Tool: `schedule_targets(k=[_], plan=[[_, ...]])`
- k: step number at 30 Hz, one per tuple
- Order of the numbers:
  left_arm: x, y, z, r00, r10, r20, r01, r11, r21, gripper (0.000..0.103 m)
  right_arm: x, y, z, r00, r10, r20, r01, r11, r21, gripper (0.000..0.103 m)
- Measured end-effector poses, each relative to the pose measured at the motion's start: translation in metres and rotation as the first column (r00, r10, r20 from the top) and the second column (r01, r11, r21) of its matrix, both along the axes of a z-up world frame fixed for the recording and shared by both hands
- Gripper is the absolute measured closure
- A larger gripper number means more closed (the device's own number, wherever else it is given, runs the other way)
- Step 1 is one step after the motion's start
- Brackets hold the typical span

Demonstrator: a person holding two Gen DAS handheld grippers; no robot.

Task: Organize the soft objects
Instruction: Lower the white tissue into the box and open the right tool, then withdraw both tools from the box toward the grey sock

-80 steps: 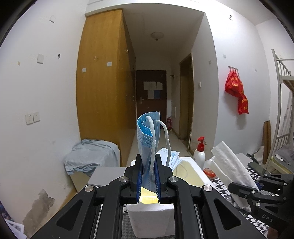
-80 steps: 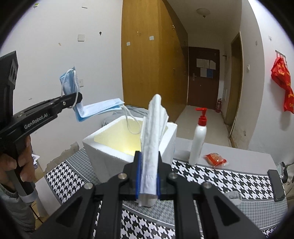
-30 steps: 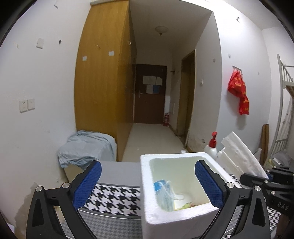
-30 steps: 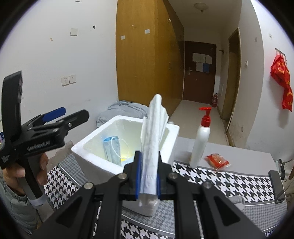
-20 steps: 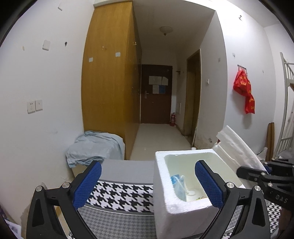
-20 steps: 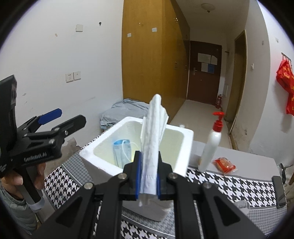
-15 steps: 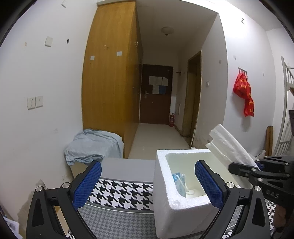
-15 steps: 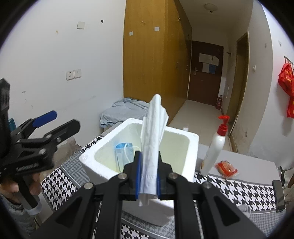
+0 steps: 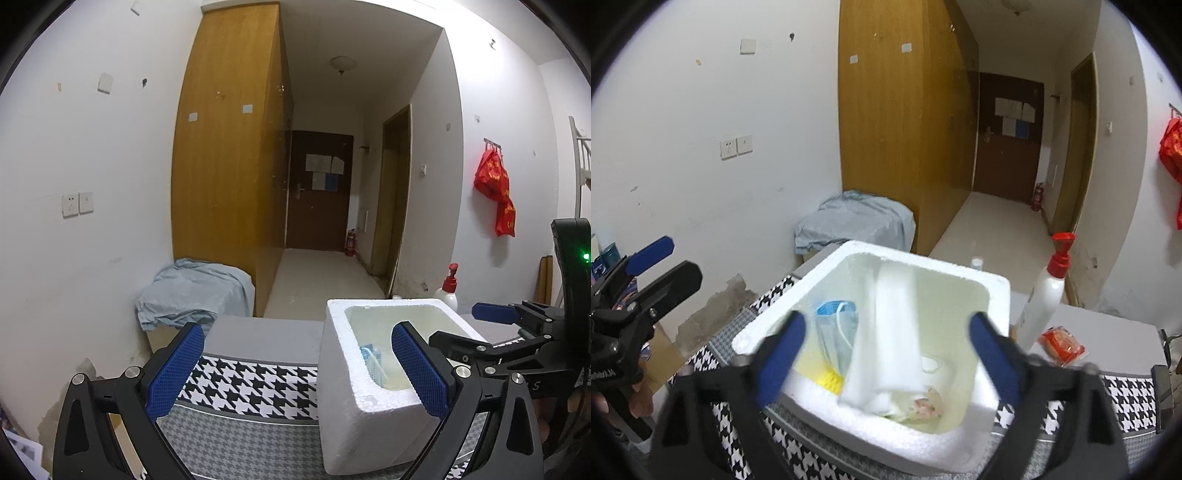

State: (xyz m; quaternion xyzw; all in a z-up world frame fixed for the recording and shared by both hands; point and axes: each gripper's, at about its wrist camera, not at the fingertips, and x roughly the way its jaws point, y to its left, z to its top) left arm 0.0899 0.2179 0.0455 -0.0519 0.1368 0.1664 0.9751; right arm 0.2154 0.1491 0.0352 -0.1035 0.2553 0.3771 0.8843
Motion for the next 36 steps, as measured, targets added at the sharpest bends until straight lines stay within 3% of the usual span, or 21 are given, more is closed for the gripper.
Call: schedule_targets(k=[3, 14, 22, 36], plan=[[-0.001, 0.001, 0.001, 1.0, 0.002, 0.001, -0.002, 1.0, -0.006, 0.001, -0.001, 0.0, -0.002, 1.0, 0.018, -0.025, -0.018, 1.0, -0.004, 0.008], [-0.003, -0.008, 0.006, 1.0, 0.002, 0.006, -0.002, 1.0, -0.011, 0.001, -0.017, -0.015, 0.006, 0.999, 0.022, 0.026, -0.022, 1.0, -0.006, 0.006], [-0.001, -0.025, 0.01, 0.999, -0.032, -0.004, 0.032, 0.999, -0.008, 0.001, -0.02, -0.043, 0.016, 0.999, -0.023, 0.028, 0.021, 0.998, 0.065, 0.0], [0.008, -0.067, 0.021, 0.993, -0.116, -0.006, 0.116, 0.993, 0.006, 0.001, -0.029, -0.098, 0.029, 0.994, -0.093, 0.063, 0.086, 0.991, 0.105, 0.0]])
